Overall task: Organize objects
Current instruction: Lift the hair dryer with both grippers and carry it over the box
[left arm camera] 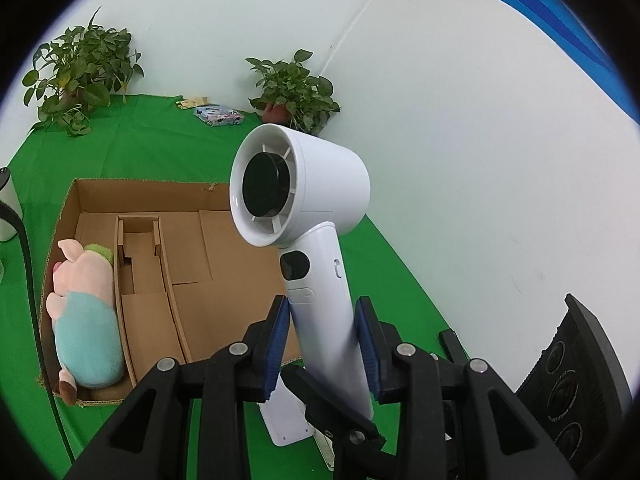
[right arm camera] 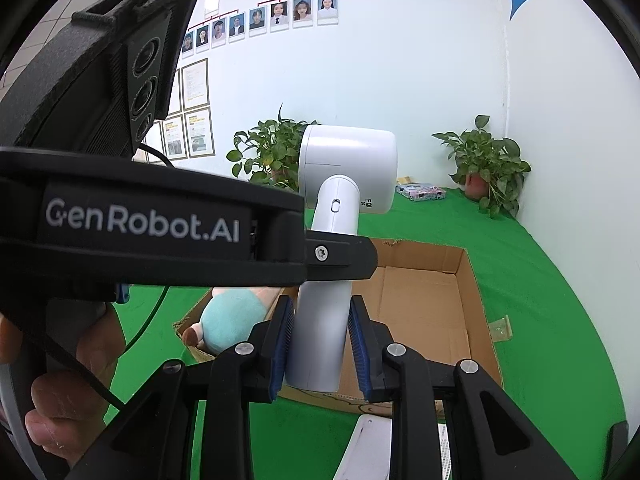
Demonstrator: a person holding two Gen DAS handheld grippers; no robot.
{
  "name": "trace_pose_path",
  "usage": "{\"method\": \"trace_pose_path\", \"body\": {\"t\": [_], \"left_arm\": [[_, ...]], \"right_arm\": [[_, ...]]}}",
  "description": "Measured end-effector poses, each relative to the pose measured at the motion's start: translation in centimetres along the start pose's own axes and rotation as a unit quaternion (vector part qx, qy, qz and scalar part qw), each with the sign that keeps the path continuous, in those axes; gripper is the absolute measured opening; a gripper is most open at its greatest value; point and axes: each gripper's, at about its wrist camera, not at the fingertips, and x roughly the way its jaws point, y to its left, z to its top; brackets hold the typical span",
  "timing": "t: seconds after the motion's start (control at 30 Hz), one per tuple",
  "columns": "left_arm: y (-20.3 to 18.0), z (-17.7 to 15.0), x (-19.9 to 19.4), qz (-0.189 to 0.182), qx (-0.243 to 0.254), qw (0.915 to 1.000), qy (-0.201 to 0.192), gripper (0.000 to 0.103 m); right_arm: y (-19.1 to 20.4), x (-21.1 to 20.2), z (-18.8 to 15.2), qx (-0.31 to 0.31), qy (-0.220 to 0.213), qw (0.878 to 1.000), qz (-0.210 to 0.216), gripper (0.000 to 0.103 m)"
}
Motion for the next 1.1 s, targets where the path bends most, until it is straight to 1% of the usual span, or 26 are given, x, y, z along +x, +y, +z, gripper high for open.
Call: {"method": "trace_pose_path", "body": {"t": [0.17, 0.27, 0.4, 0.43, 0.57, 0.77, 0.97, 1.1], "left_arm": [[1.2, 1.5, 1.8, 0.0, -0.011, 0.9998, 0.014, 0.033], [2.1, 2.2, 3.4, 0.0, -0.018, 0.9995, 0.025, 0.033], [3.7, 2.6, 6.4, 0.002, -0.032, 0.9984, 0.047, 0.033], [4.2, 2.6, 7.3, 0.003, -0.036, 0.9979, 0.053, 0.033], [6.3, 2.2, 10.7, 0.011, -0.055, 0.9951, 0.081, 0.033], [9.7, 0.5, 15.4, 0.035, -0.086, 0.9876, 0.126, 0.033], [12.1, -1.0, 18.2, 0.063, -0.11, 0.9779, 0.166, 0.033], [13.3, -2.0, 19.8, 0.075, -0.128, 0.9706, 0.19, 0.034]], "right_arm": [[-0.7, 1.7, 1.8, 0.006, 0.017, 1.0, 0.004, 0.026], [-1.2, 3.1, 2.5, 0.012, 0.031, 0.999, 0.006, 0.026], [-2.7, 6.2, 2.5, 0.025, 0.052, 0.998, 0.009, 0.026], [-3.6, 7.7, 2.7, 0.03, 0.06, 0.998, 0.011, 0.026], [-5.3, 11.9, 1.7, 0.044, 0.095, 0.994, 0.021, 0.026], [-7.5, 17.9, -1.3, 0.075, 0.15, 0.985, 0.048, 0.026], [-8.4, 22.4, -3.7, 0.106, 0.193, 0.972, 0.082, 0.026], [-9.5, 25.0, -5.1, 0.124, 0.216, 0.964, 0.092, 0.026]]}}
